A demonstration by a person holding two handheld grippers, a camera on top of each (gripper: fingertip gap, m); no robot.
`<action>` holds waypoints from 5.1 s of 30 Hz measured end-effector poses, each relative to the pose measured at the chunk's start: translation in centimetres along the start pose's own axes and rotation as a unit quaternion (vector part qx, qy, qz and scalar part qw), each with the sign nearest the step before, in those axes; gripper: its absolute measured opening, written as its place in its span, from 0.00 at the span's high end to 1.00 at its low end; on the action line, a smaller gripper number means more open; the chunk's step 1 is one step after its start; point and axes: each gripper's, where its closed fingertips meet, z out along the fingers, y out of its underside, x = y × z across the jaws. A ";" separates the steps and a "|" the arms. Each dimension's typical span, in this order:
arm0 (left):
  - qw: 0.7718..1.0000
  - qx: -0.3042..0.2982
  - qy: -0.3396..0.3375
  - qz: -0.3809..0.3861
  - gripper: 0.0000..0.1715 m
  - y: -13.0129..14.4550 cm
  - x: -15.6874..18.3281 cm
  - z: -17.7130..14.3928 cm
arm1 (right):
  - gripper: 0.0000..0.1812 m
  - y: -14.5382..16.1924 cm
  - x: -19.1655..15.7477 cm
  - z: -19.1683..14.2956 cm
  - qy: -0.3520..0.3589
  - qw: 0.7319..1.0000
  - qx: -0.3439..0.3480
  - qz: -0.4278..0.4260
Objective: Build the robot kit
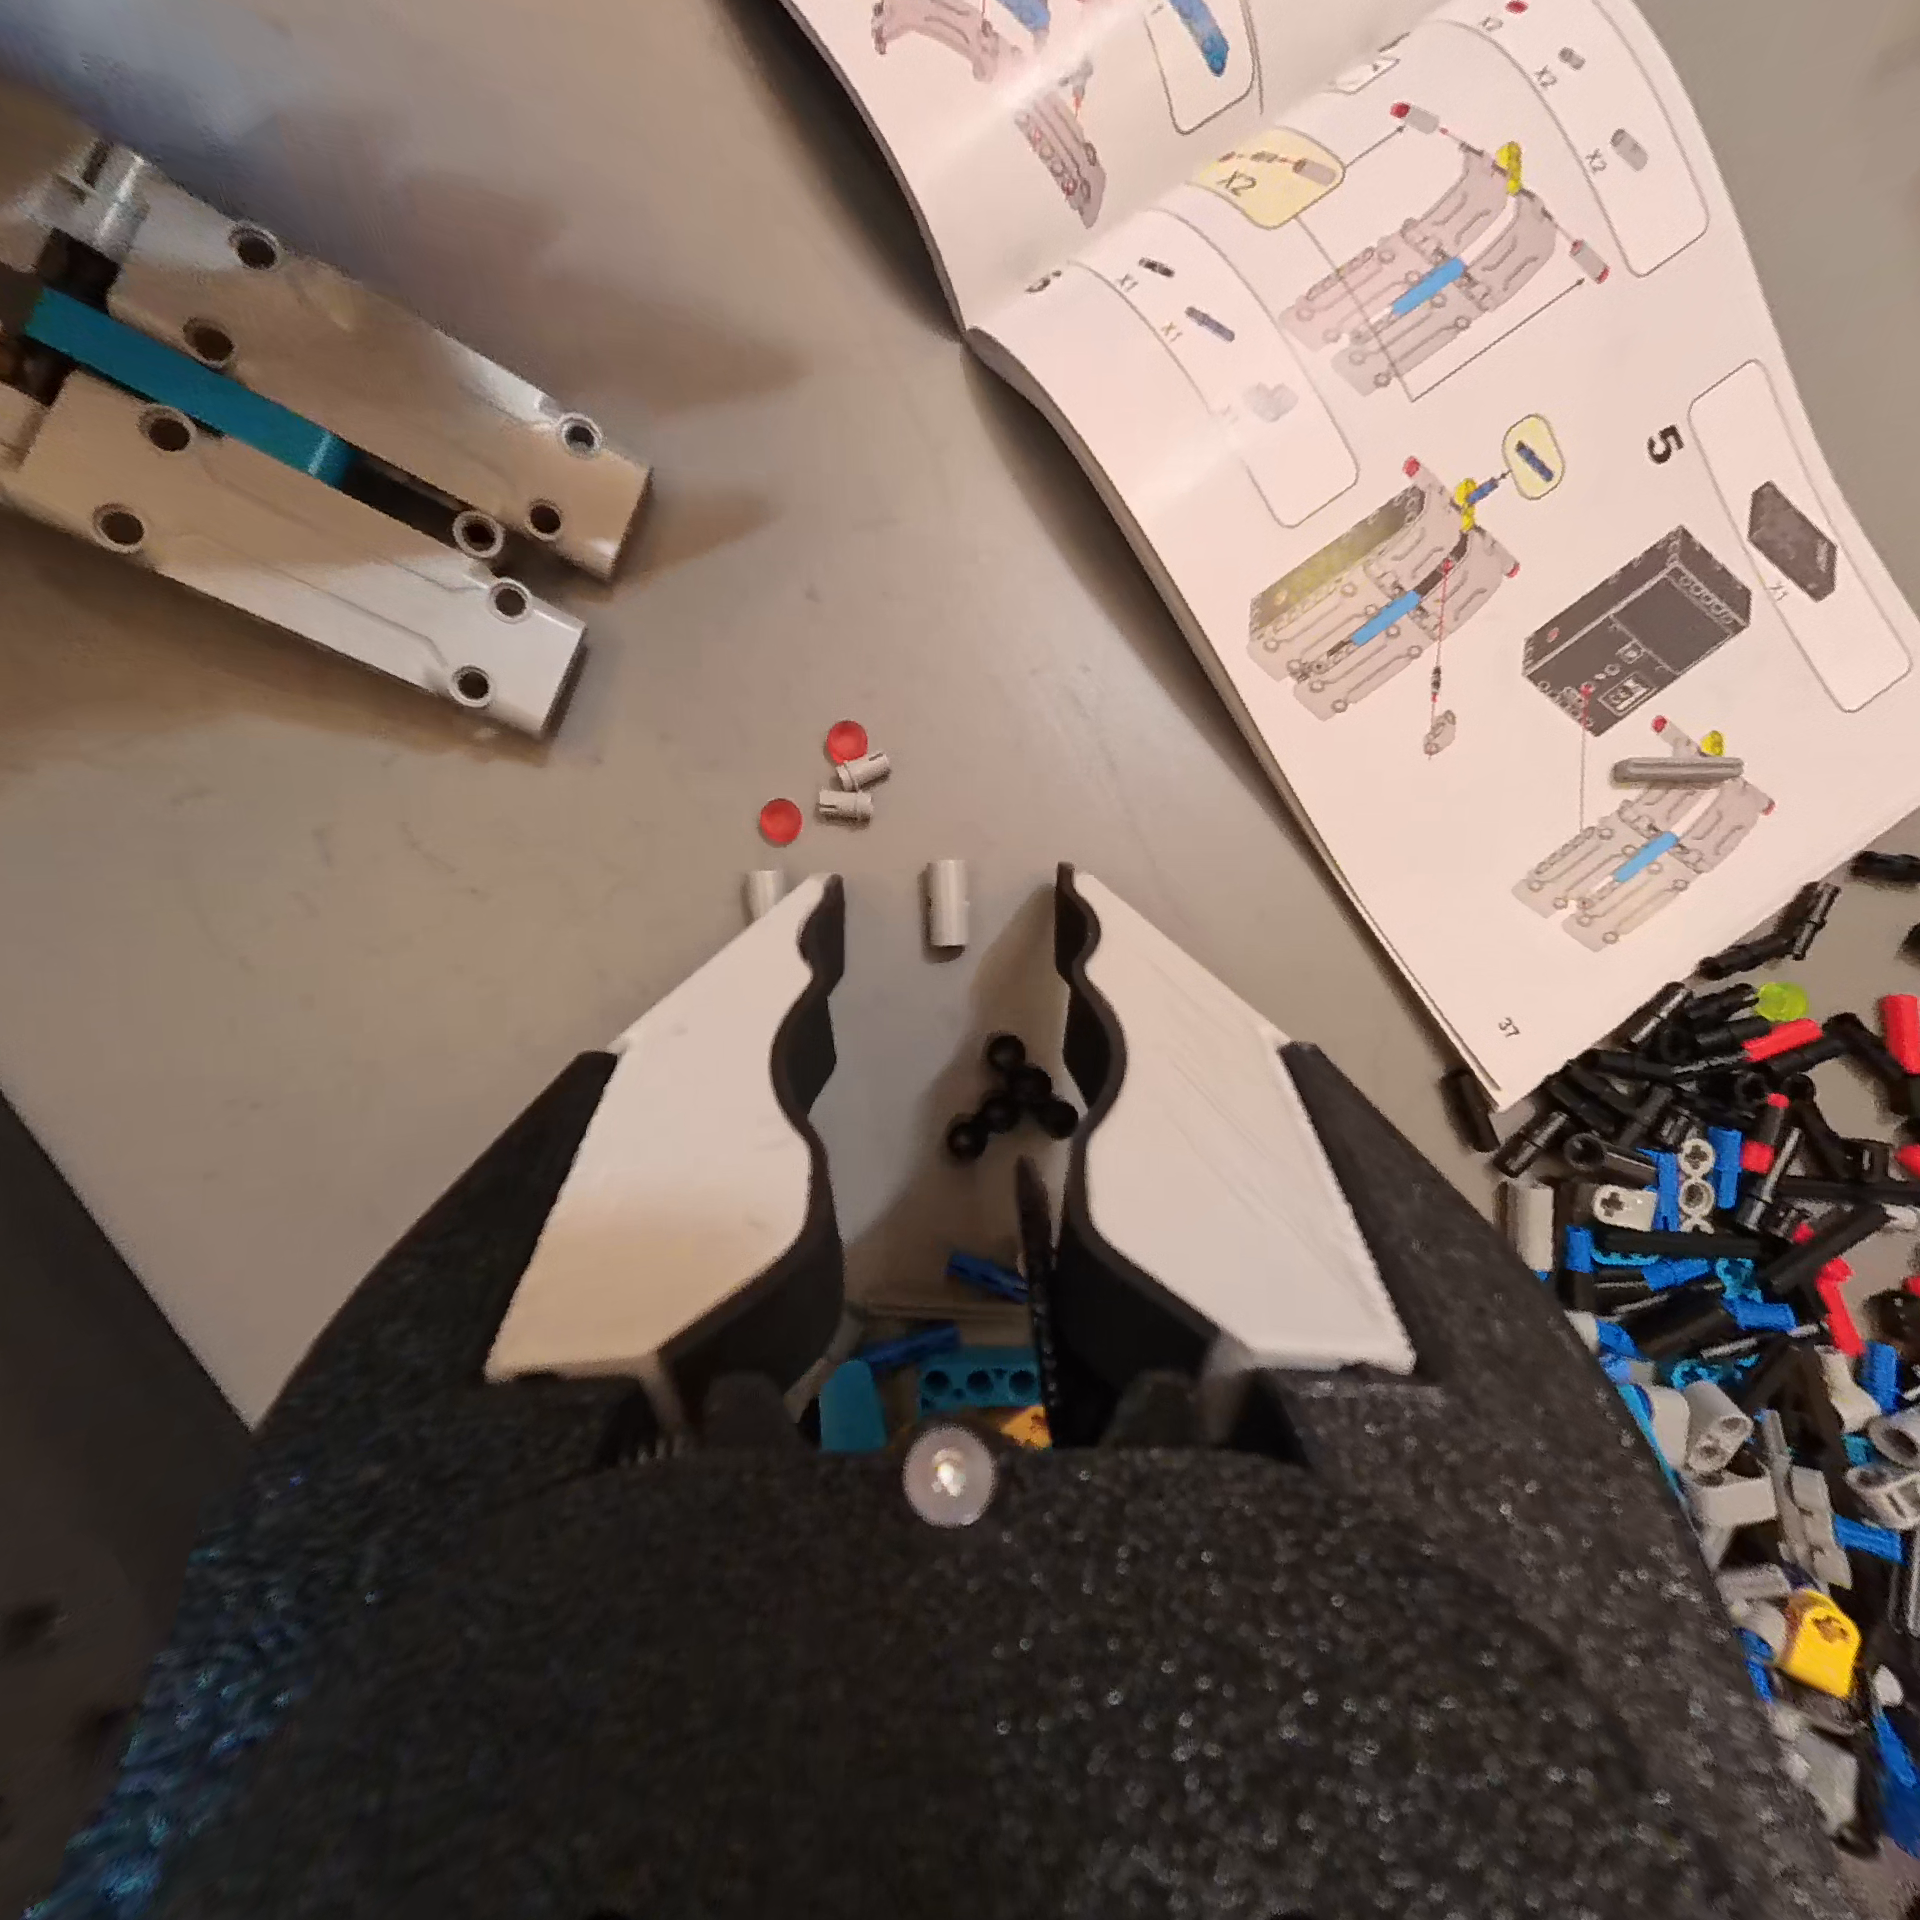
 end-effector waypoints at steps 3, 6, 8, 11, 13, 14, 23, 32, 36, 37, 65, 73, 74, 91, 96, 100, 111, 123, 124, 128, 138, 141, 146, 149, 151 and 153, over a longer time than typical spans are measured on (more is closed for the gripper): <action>1.000 0.002 0.001 -0.002 0.87 -0.1 0.0 0.0 | 0.78 -0.2 0.3 -0.2 0.001 1.000 0.006 0.006; 1.000 -0.003 -0.001 0.002 0.87 0.1 0.1 0.1 | 0.78 -0.4 0.5 -0.6 0.000 1.000 0.015 0.013; 1.000 -0.006 -0.006 0.006 0.87 0.4 -0.1 0.3 | 0.77 -0.4 0.8 -0.8 0.003 1.000 0.017 0.017; 1.000 -0.015 -0.008 0.008 0.87 0.8 -0.2 0.5 | 0.77 -0.9 1.0 -1.4 0.010 0.999 0.028 0.016; 1.000 -0.014 -0.010 0.008 0.87 0.8 -0.3 0.6 | 0.76 -1.3 1.4 -2.2 0.013 0.999 0.041 0.019; 1.000 -0.015 -0.012 0.009 0.87 0.8 -0.3 0.6 | 0.75 -1.7 1.7 -2.6 0.015 0.998 0.053 0.024; 1.000 -0.018 -0.002 0.011 0.87 1.0 0.4 0.8 | 0.73 -3.6 2.6 -5.0 0.004 0.994 0.097 0.046; 1.000 -0.023 0.007 0.018 0.87 1.2 1.2 1.0 | 0.72 -4.9 2.1 -9.8 0.062 0.997 0.005 -0.053; 1.000 -0.012 0.000 0.027 0.87 0.7 1.2 0.6 | 0.72 -6.3 -0.2 -9.3 0.024 0.999 0.019 -0.043; 1.000 -0.012 -0.001 0.028 0.87 0.6 1.2 0.5 | 0.71 -6.4 -0.5 -9.1 0.024 0.998 0.016 -0.048; 1.000 -0.008 -0.008 0.017 0.87 0.4 -0.2 -0.3 | 0.79 -1.9 3.1 -5.4 0.065 0.942 0.266 0.195; 1.000 -0.011 0.013 -0.012 0.87 0.5 -0.5 -0.7 | 0.79 -1.8 2.8 -4.7 0.074 0.949 0.252 0.174; 1.000 -0.013 0.011 -0.016 0.87 0.6 -0.8 -0.7 | 0.79 -1.7 2.7 -4.4 0.073 0.951 0.245 0.172; 0.991 -0.053 0.039 -0.119 0.87 4.1 -3.7 0.9 | 0.78 -0.8 3.5 -2.4 0.001 0.948 0.219 0.232; 0.990 -0.050 0.041 -0.127 0.87 4.0 -3.8 0.7 | 0.78 -0.8 3.4 -2.3 -0.002 0.948 0.216 0.235; 0.989 -0.049 0.047 -0.133 0.87 4.0 -3.6 0.7 | 0.78 -0.7 3.4 -2.2 -0.003 0.949 0.212 0.234; 0.987 -0.051 0.050 -0.142 0.87 4.1 -3.7 0.7 | 0.79 -0.7 3.2 -2.1 -0.007 0.950 0.207 0.234; 0.989 -0.037 0.048 -0.136 0.87 3.2 -3.5 0.3 | 0.80 -1.0 3.0 -2.9 -0.001 0.951 0.221 0.217; 0.990 -0.033 0.047 -0.132 0.87 2.9 -3.4 0.2 | 0.80 -0.9 3.1 -3.3 0.007 0.952 0.222 0.209; 0.992 -0.020 0.044 -0.117 0.87 2.1 -2.9 -0.1 | 0.80 -0.4 1.6 -3.8 0.003 0.973 0.180 0.143; 0.984 0.009 0.139 -0.114 0.87 -0.4 2.3 -1.3 | 0.89 0.1 0.3 -0.9 0.014 0.992 0.109 0.066; 0.979 0.014 0.170 -0.107 0.87 -1.0 4.1 -1.8 | 0.93 0.4 -0.1 -0.2 0.010 0.993 0.099 0.055; 0.967 0.022 0.228 -0.111 0.87 -1.8 6.9 -2.7 | 0.96 -0.2 0.0 -0.9 0.063 0.993 0.098 -0.017; 0.950 0.025 0.280 -0.139 0.87 -2.3 8.4 -3.3 | 0.97 -4.0 -1.9 -4.6 0.087 0.971 0.208 -0.081; 0.932 0.040 0.322 -0.160 0.87 -3.1 9.4 -4.1 | 0.96 -6.0 -3.6 -7.2 0.100 0.947 0.276 -0.125; 0.912 0.055 0.363 -0.183 0.87 -3.9 10.3 -5.0 | 0.96 -6.6 -3.8 -8.5 0.133 0.936 0.294 -0.142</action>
